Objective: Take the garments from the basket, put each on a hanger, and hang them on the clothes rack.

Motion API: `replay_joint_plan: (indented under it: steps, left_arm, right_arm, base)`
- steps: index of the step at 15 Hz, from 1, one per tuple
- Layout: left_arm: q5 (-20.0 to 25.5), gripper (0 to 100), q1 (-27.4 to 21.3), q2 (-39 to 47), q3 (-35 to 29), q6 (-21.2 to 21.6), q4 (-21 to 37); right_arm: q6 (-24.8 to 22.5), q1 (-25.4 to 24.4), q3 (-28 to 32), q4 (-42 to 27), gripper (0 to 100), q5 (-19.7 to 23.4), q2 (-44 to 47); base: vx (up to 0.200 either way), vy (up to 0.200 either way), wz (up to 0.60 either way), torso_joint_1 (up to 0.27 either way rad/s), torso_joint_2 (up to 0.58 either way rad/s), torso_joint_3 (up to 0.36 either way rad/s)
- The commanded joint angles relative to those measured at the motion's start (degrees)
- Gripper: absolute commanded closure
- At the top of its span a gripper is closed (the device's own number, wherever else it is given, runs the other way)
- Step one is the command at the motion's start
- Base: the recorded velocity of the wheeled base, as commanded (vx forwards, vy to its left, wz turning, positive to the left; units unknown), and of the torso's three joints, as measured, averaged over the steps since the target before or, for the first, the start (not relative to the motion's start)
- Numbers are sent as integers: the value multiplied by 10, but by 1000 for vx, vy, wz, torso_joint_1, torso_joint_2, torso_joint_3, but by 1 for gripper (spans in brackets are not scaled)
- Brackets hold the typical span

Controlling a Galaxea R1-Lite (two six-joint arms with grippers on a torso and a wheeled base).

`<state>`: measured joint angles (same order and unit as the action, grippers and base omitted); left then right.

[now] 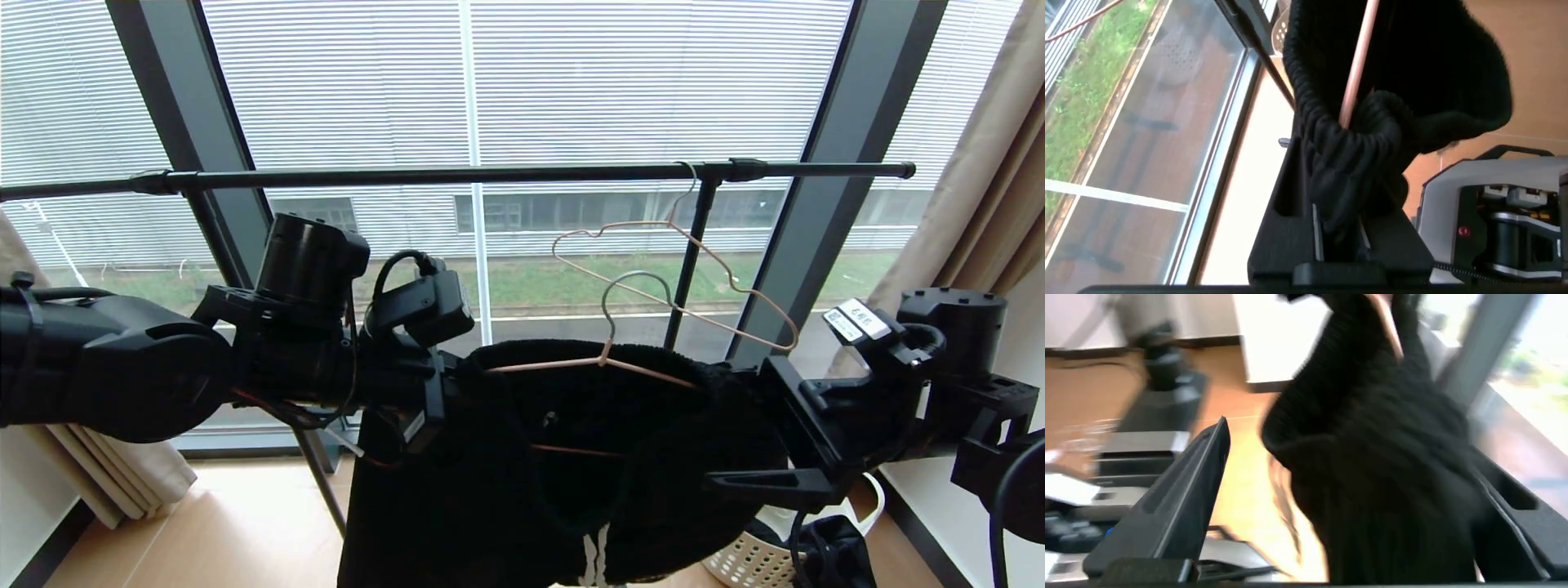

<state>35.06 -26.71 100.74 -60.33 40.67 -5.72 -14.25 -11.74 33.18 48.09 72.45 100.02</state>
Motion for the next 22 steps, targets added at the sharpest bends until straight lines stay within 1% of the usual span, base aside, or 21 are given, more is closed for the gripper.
replay_joint_plan:
  steps: [1, 2, 3, 7, 9, 10, 11, 12, 13, 14, 16, 17, 19, 20, 22]
  left_arm:
    - [1, 100, 12, -17, 0, -10, -1]
    - [2, 100, 20, -25, 5, -13, 0]
    - [3, 100, 26, -31, 8, -13, 0]
    - [4, 100, 48, -57, 28, -15, 0]
    - [4, 100, 55, -73, 40, -20, -1]
    - [5, 100, 55, -86, 46, -30, -1]
    - [5, 100, 56, -93, 47, -35, -1]
    - [5, 100, 57, -107, 50, -50, -1]
    - [5, 100, 57, -107, 50, -50, -1]
    - [7, 100, 66, -129, 56, -63, -1]
    - [7, 100, 71, -146, 60, -75, -1]
    - [7, 100, 71, -148, 60, -77, -1]
    - [8, 100, 71, -162, 65, -99, -5]
    - [8, 100, 71, -165, 66, -112, -13]
    - [8, 100, 71, -172, 77, -147, -47]
  right_arm:
    - [1, 19, 3, 2, 0, -13, -3]
    - [2, 20, 3, 10, 0, -46, -2]
    - [2, 20, 0, 22, 0, -62, 0]
    - [3, 21, 0, 34, 0, -68, -1]
    - [3, 27, 2, 35, 0, -84, 3]
    - [3, 28, 6, 35, 0, -104, 7]
    - [2, 28, 7, 35, 0, -110, 13]
    - [0, 28, 5, 44, 0, -113, 22]
    - [0, 28, 5, 44, 0, -113, 22]
    - [0, 28, 1, 76, 0, -122, 44]
    - [1, 28, 7, 83, 0, -134, 61]
    - [2, 28, 7, 84, 0, -134, 63]
    - [1, 29, 11, 84, 0, -134, 79]
    - [1, 29, 9, 84, 0, -134, 81]
    - [-1, 29, 8, 84, 0, -134, 91]
  base:
    - [0, 0, 0, 0, 0, 0]
    - [0, 0, 0, 0, 0, 0]
    - [0, 0, 0, 0, 0, 0]
    - [0, 0, 0, 0, 0, 0]
    - [0, 0, 0, 0, 0, 0]
    - [0, 0, 0, 0, 0, 0]
    - [0, 0, 0, 0, 0, 0]
    - [0, 0, 0, 0, 0, 0]
    - [0, 0, 0, 0, 0, 0]
    - [0, 0, 0, 0, 0, 0]
    - [0, 0, 0, 0, 0, 0]
    - [0, 0, 0, 0, 0, 0]
    - [0, 0, 0, 0, 0, 0]
    - [0, 0, 0, 0, 0, 0]
    - [0, 0, 0, 0, 0, 0]
